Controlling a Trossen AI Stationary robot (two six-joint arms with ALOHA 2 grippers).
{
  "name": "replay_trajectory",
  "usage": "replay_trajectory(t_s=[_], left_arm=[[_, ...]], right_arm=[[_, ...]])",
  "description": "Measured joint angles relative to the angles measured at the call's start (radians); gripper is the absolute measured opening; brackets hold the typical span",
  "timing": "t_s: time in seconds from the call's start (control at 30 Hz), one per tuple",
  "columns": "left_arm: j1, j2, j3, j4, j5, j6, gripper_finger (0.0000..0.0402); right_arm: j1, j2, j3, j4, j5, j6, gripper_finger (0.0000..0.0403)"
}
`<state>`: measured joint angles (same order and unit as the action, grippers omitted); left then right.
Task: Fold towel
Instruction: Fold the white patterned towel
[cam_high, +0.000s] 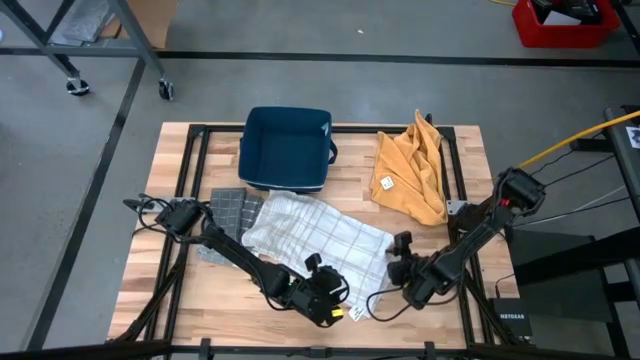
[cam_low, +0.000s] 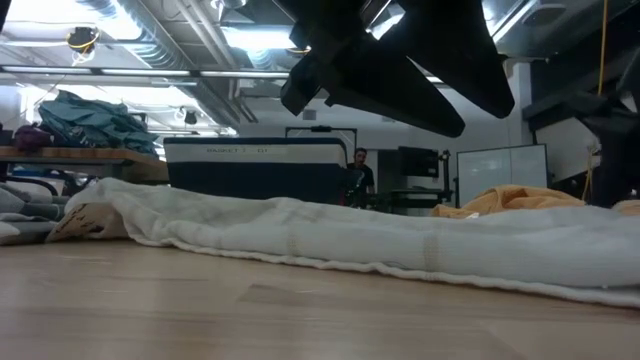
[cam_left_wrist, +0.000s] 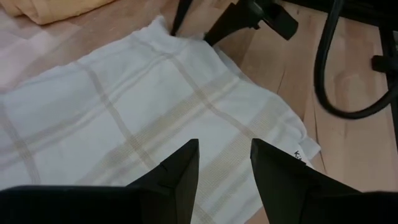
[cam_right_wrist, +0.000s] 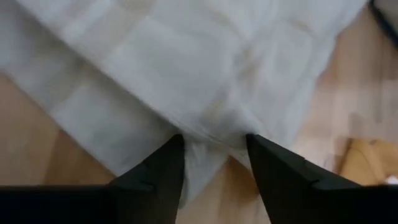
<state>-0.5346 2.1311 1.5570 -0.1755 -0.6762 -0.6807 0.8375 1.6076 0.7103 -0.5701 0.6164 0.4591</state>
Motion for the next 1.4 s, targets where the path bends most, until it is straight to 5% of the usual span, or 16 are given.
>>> replay_trajectory(t_s=[0.27, 0.9, 1.13, 1.4], left_arm=[[-0.001, 0.000, 0.000, 0.000, 0.016, 0.000, 0.0138], [-0.028, 0.045, 0.001, 0.013, 0.417, 0.069, 0.0138], [-0.064, 0.100, 0.001, 0.005, 0.393, 0.192, 0.0138], [-0.069, 0.106, 0.001, 0.012, 0.333, 0.220, 0.0138]], right_arm=[[0.000, 0.053, 0.006, 0.003, -0.089, 0.061, 0.0151], [0.000, 0.060, 0.102, 0.130, -0.199, 0.087, 0.0032], [0.000, 0.060, 0.104, 0.280, -0.254, 0.086, 0.0006], [0.000, 0.060, 0.104, 0.283, -0.252, 0.086, 0.0034]])
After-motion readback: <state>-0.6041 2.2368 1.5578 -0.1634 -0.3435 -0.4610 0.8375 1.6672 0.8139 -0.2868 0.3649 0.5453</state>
